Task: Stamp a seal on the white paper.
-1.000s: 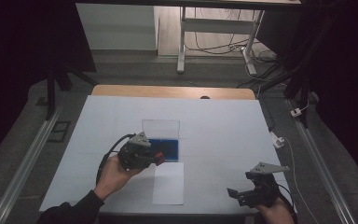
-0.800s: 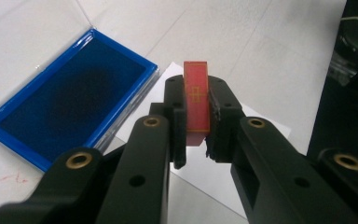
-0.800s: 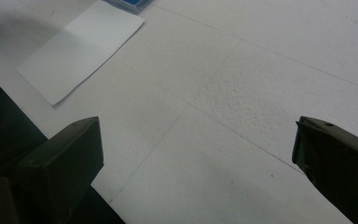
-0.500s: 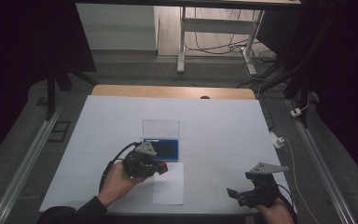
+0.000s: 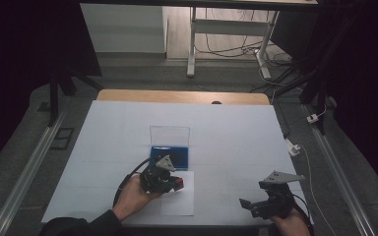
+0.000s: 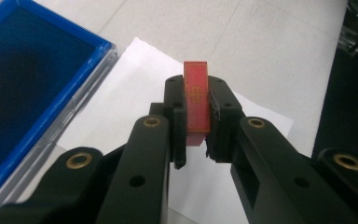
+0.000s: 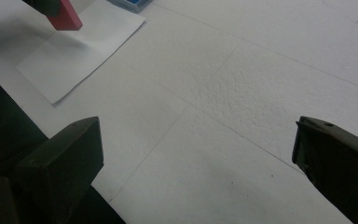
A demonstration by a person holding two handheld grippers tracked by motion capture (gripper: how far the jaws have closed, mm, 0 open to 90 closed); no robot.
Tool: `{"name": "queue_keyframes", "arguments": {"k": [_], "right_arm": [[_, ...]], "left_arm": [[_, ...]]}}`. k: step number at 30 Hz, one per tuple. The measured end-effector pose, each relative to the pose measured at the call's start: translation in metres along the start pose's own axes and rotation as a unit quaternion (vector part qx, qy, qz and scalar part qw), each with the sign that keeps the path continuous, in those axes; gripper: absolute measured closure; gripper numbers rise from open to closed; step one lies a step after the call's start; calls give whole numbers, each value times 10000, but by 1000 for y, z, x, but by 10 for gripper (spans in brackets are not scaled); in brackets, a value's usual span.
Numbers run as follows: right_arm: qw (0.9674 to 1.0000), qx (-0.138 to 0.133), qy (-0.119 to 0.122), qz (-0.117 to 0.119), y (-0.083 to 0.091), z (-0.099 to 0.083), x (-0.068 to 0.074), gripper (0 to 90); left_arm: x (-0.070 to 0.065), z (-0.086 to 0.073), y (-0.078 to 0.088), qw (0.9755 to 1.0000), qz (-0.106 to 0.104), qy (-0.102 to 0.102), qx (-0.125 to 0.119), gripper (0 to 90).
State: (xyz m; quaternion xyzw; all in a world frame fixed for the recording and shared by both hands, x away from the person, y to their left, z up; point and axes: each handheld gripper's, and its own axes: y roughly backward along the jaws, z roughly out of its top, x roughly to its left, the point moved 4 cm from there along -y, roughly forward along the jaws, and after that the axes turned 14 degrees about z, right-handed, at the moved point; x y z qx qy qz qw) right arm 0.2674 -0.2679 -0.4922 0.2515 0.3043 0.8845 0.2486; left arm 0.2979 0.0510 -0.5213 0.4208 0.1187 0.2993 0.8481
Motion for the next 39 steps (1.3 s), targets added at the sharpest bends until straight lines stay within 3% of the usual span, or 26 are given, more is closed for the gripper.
{"name": "queue_keyframes", "arguments": {"k": [14, 21, 24, 28, 35, 39], "right_arm": [[10000, 6, 13, 7, 0, 0, 0, 21], [10000, 13, 4, 7, 0, 0, 0, 21], [10000, 41, 17, -7, -1, 0, 1, 21], [10000, 43, 6, 7, -1, 0, 0, 22], [10000, 56, 3, -2, -1, 0, 0, 22], [10000, 55, -8, 11, -1, 0, 0, 22]], "left_arm": [[1, -5, -16, 9996, 104, -24, 254, 796], [-1, -10, -17, 9998, 158, 16, 143, 798], [-4, -10, -17, 9995, 258, 16, 174, 799], [-12, -9, -16, 9981, 564, -142, 216, 800], [-2, -12, -18, 9994, 160, 237, 185, 801], [6, -14, -20, 9981, -179, 566, 154, 801]]}}
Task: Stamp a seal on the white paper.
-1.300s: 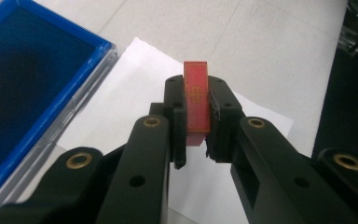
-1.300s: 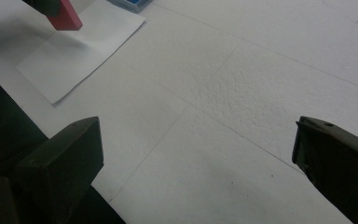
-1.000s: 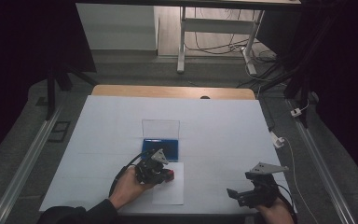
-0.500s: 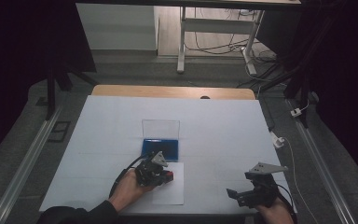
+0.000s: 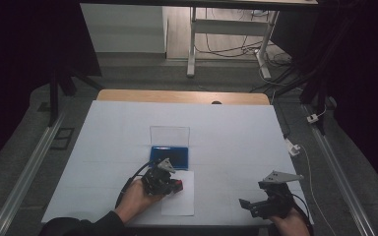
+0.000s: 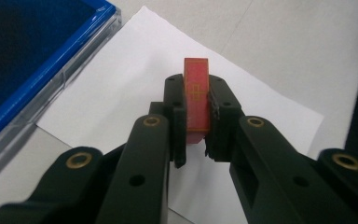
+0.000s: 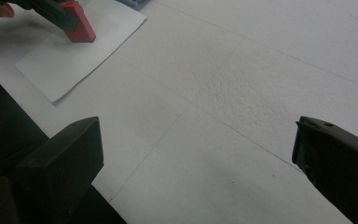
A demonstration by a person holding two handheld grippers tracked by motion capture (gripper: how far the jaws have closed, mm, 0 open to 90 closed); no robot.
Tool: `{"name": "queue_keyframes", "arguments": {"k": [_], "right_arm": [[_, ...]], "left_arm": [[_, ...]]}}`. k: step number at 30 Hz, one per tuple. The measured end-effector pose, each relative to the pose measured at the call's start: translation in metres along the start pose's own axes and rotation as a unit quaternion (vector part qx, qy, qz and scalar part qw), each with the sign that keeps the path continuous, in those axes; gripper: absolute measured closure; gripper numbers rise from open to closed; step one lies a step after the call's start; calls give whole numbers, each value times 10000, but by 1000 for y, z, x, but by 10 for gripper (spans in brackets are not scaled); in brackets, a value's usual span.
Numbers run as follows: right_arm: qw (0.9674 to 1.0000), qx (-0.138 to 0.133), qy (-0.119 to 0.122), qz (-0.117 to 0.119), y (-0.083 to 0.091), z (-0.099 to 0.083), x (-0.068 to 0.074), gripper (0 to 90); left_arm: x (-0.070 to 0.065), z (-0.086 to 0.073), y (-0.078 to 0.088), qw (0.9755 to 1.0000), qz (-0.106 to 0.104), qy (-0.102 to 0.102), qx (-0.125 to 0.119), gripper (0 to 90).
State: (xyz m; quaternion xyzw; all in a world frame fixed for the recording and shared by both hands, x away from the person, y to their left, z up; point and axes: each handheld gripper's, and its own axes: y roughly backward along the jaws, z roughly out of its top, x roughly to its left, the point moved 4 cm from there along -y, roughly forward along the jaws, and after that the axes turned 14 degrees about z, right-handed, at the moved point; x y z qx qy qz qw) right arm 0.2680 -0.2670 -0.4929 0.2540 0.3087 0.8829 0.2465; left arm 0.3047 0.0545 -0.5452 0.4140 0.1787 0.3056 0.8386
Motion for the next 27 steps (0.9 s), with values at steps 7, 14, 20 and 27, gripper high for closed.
{"name": "queue_keyframes", "arguments": {"k": [7, 14, 20, 27], "right_arm": [[10000, 2, -2, 6, 0, 0, 0, 22], [10000, 5, -2, 7, -1, 0, 0, 22], [10000, 5, 1, 9, -1, 0, 0, 22], [10000, 10, 11, 10, -1, 0, 0, 22]], "left_arm": [[-6, 0, 1, 9995, 253, -211, -31, 802], [-17, 0, 2, 9966, 674, -479, -58, 802], [-8, 0, 1, 9992, 337, -205, 6, 801], [-10, -1, 1, 9989, 398, -222, -71, 800]]}}
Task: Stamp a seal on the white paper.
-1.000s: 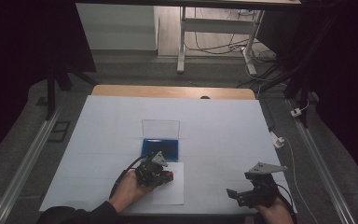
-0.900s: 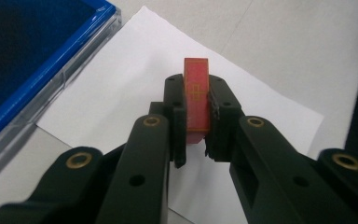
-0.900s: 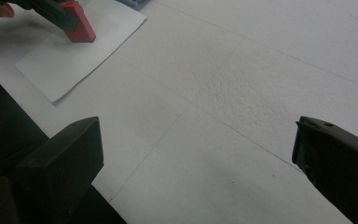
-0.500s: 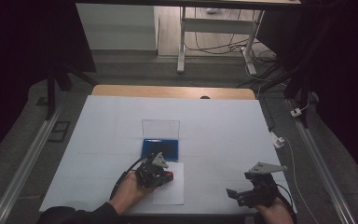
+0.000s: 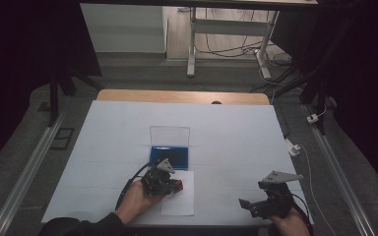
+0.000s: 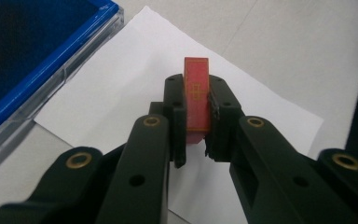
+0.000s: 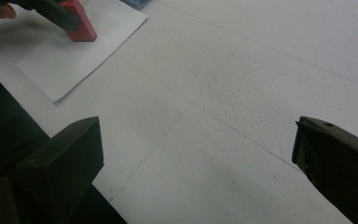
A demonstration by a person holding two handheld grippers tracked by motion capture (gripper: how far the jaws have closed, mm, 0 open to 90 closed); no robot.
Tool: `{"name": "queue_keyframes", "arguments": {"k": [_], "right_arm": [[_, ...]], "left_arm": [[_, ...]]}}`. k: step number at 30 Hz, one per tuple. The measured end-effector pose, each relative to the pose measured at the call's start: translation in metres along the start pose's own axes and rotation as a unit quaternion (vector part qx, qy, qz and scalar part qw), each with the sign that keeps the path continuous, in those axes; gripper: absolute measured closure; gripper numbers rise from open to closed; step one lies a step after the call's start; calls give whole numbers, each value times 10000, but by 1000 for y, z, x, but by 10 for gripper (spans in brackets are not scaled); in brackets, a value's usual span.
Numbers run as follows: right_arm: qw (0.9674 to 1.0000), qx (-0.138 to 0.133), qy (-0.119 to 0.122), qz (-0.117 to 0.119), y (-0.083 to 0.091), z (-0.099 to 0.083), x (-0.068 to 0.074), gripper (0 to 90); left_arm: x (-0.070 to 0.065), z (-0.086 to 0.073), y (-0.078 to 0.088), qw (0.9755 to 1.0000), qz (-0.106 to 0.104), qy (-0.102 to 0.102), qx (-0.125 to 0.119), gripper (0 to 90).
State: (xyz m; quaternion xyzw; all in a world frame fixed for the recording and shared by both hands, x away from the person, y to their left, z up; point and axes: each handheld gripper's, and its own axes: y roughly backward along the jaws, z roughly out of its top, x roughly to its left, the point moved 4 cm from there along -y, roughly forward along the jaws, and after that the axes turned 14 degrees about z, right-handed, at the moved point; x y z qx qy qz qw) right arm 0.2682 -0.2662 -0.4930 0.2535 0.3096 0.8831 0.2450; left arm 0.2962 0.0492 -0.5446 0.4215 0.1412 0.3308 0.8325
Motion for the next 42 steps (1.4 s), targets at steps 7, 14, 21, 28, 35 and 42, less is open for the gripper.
{"name": "queue_keyframes", "arguments": {"k": [7, 14, 21, 28, 35, 42], "right_arm": [[10000, 24, 33, 11, 0, 0, 1, 23], [10000, 19, 33, 16, 0, 0, 0, 24], [10000, 11, 27, 29, 0, 0, 0, 24], [10000, 14, 43, 29, 0, 0, 1, 24], [10000, 22, 51, 30, 0, 0, 1, 24], [10000, 14, 53, 31, 0, 0, 1, 24]], "left_arm": [[-2, 0, 0, 10000, 82, -55, -1, 800], [-3, 2, 1, 9997, 135, -192, 65, 800], [-4, 6, 2, 9988, 203, -379, 243, 798], [-3, 8, 7, 9989, 171, -349, 245, 796], [-1, 12, 16, 9995, 70, -304, 70, 796], [2, 14, 25, 9995, -75, -267, -133, 795]]}}
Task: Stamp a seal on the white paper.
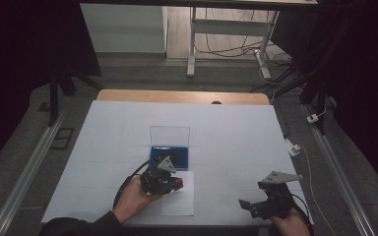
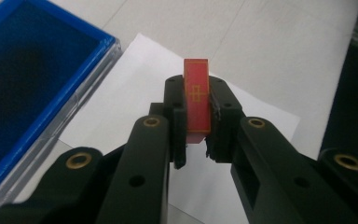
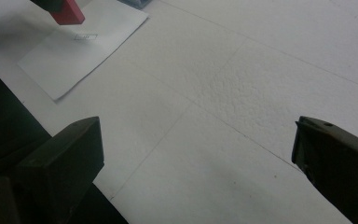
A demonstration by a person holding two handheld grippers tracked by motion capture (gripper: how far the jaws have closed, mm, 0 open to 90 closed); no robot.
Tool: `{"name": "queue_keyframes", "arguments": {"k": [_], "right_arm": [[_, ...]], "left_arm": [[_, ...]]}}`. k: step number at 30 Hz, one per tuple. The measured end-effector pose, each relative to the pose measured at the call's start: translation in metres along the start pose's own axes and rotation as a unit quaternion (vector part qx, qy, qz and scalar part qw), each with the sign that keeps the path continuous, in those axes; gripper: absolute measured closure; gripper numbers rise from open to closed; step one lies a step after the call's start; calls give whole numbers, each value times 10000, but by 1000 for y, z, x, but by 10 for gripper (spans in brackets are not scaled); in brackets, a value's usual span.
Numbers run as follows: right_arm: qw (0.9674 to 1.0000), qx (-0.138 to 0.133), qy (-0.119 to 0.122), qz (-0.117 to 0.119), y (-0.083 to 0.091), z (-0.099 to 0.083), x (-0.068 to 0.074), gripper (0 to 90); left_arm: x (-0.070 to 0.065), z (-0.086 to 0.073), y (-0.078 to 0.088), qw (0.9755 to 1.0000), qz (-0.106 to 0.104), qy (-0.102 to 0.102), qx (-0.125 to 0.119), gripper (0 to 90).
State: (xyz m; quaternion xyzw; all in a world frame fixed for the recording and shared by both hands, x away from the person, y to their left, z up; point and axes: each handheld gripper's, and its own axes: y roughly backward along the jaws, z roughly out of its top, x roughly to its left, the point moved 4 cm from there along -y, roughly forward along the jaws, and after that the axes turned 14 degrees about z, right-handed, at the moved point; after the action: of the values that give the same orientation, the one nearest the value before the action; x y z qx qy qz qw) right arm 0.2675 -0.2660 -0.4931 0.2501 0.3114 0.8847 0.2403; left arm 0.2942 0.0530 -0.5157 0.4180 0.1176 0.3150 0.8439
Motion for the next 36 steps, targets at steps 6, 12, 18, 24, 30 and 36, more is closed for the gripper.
{"name": "queue_keyframes", "arguments": {"k": [6, 12, 18, 24, 30, 36], "right_arm": [[10000, -4, -1, -6, 0, 0, 0, 24], [10000, -10, -2, -9, 0, 0, 0, 24], [10000, -11, -3, -9, 0, 0, 0, 24], [10000, -10, -6, -10, 0, 0, 0, 24], [10000, -9, -9, -12, 0, 0, 0, 24], [10000, -8, -8, -13, 0, 0, 0, 24]], "left_arm": [[5, 0, 7, 9999, -39, 66, -123, 794], [11, 0, 12, 9998, 1, 99, -178, 795], [18, 0, 18, 9995, 51, 191, -247, 795], [24, 1, 23, 9991, 127, 237, -315, 795], [31, 0, 27, 9987, 209, 297, -361, 795], [38, -1, 30, 9979, 318, 380, -409, 795]]}}
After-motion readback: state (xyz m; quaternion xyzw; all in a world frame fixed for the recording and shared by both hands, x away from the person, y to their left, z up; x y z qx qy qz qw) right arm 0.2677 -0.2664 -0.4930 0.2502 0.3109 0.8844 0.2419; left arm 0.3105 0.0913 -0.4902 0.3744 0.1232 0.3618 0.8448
